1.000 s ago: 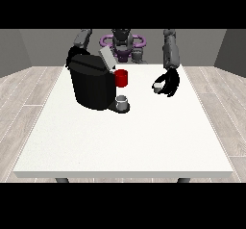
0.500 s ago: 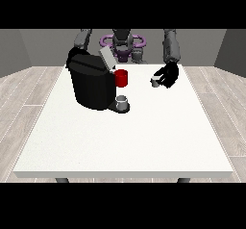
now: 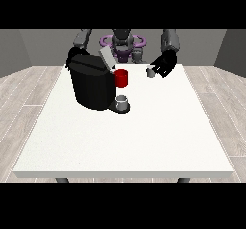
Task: Insert the coffee pod into the coffee machine and close the lid
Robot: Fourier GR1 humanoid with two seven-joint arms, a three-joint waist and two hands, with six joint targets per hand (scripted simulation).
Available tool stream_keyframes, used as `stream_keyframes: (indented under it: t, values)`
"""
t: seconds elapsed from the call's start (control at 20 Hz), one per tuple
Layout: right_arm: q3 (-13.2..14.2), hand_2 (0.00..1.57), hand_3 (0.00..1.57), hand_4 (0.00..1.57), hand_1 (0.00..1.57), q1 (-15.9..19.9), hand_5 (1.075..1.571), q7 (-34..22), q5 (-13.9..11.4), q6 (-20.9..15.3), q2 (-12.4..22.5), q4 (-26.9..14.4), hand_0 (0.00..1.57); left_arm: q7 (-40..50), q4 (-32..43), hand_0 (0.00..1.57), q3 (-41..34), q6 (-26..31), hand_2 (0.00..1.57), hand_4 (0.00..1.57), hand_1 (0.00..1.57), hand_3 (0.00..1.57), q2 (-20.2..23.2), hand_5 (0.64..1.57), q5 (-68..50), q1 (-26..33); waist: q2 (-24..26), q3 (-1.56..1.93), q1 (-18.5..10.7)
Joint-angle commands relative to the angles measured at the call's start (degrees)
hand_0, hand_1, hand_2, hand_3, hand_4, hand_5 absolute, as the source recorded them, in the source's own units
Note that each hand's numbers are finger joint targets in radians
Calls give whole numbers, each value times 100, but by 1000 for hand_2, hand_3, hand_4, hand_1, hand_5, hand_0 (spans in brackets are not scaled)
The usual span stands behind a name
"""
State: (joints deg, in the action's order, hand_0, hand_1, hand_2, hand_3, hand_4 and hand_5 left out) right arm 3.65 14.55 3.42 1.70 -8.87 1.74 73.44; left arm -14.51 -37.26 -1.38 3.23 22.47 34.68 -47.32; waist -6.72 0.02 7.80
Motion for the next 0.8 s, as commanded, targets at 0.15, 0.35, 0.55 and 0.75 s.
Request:
stream_keyframes:
  t: [0.15, 0.35, 0.55, 0.75]
  values:
    - [-248, 0, 0, 492, 0, 132, 1571, -173, -27, 102, -101, 201, 0, 191, -92, 1252, -116, 121, 1329, 573, 1252, 1292, 31, 1571, 48, -436, -3, -3, 316]
    - [-276, 0, 0, 476, 0, 110, 1571, 79, -36, 28, -166, 165, 0, 182, -129, 1256, -272, 342, 1327, 536, 1256, 1277, 310, 1571, 9, -782, -184, -2, 394]
    - [-322, 0, 0, 500, 0, 166, 1571, -125, -73, 55, -150, 275, 0, 825, -70, 1248, -403, 461, 1292, 515, 1248, 1237, 222, 1571, -48, -1190, -3, -1, 591]
    - [-388, 0, 0, 494, 0, 339, 1571, -255, -34, 256, -15, 574, 0, 692, 69, 1239, -707, 336, 1262, 476, 1239, 1198, 523, 1571, -151, -1502, -444, -3, 922]
